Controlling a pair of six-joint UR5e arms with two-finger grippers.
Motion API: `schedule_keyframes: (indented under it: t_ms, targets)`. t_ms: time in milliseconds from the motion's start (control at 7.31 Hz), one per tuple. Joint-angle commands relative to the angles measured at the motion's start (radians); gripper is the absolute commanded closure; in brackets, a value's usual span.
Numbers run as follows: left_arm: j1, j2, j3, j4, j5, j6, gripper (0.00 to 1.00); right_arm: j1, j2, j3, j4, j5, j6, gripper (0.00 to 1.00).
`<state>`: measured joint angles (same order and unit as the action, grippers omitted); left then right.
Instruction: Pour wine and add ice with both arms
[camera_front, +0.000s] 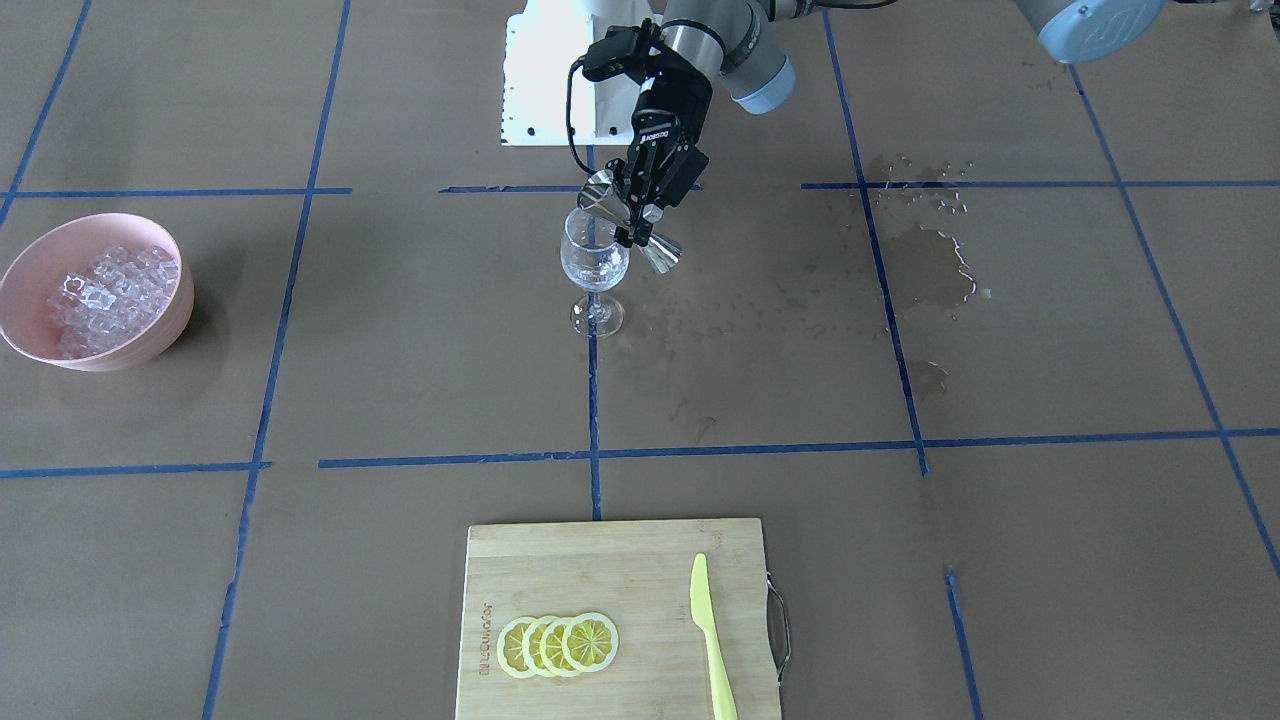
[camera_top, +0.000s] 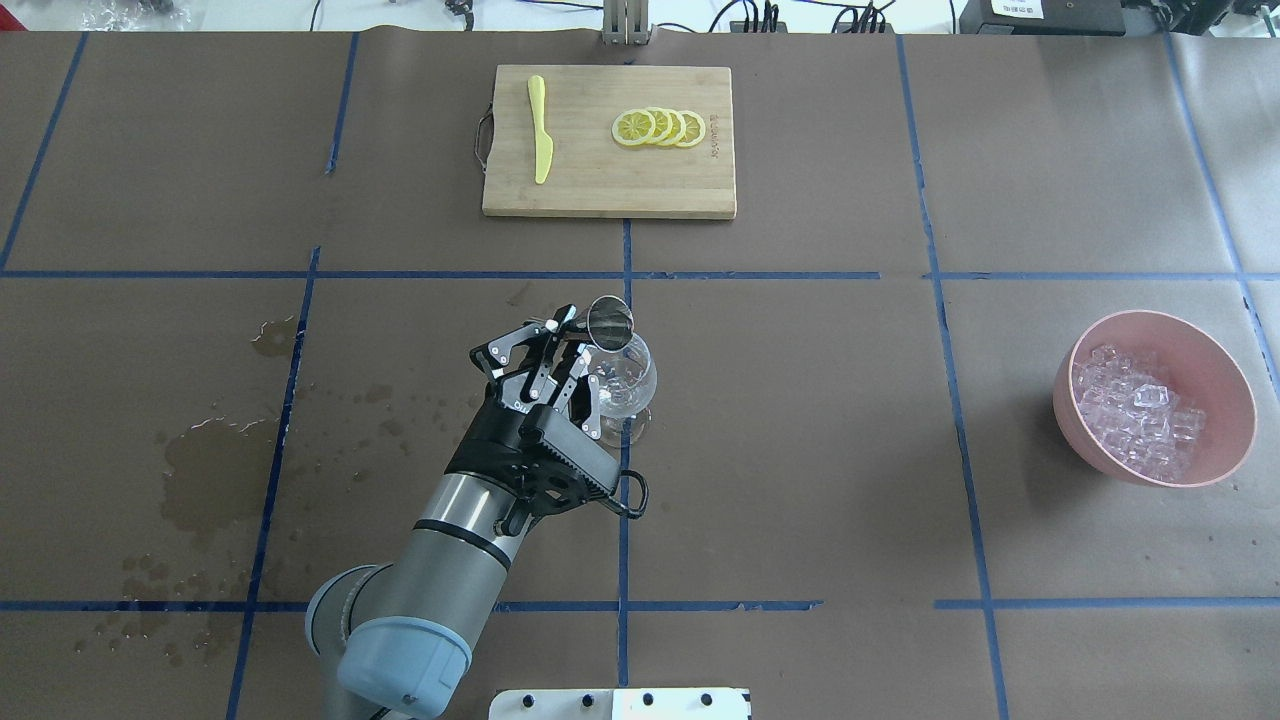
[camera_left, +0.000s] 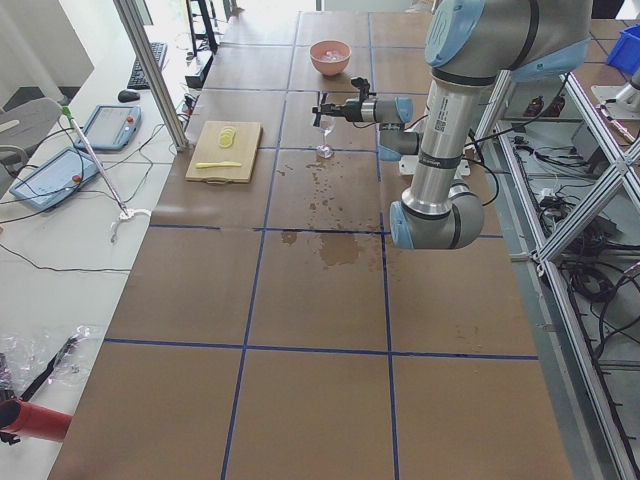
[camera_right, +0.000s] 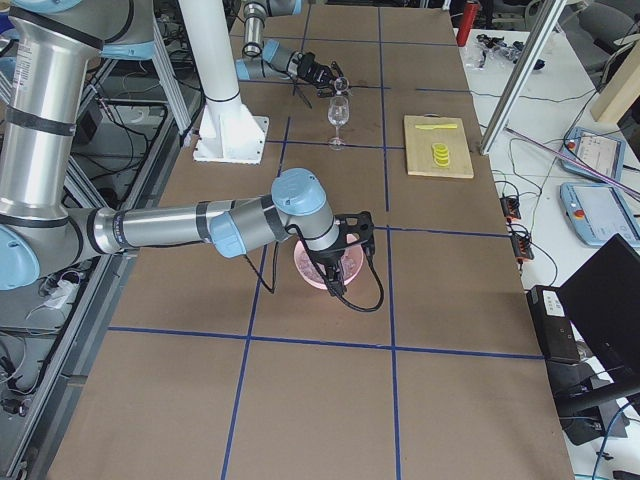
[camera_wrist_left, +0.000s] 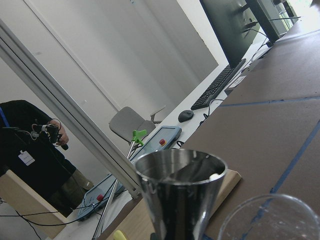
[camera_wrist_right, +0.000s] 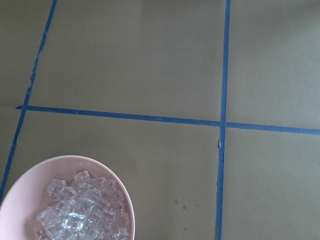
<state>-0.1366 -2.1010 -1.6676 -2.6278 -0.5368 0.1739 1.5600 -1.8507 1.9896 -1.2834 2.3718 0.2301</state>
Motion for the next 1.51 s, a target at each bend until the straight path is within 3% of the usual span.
schedule_keyframes:
  t_ms: [0,1368]
  targets:
    - [-0.001,0.009,-0.007,0.0,0.004,0.106,1.0,0.0,-0.005,0.0,-0.001,0.001,0.002,0.0]
    - [-0.005,0.009,-0.017,-0.001,0.086,0.576,1.0,0.002,-0.015,-0.005,-0.004,0.01,0.011,0.0]
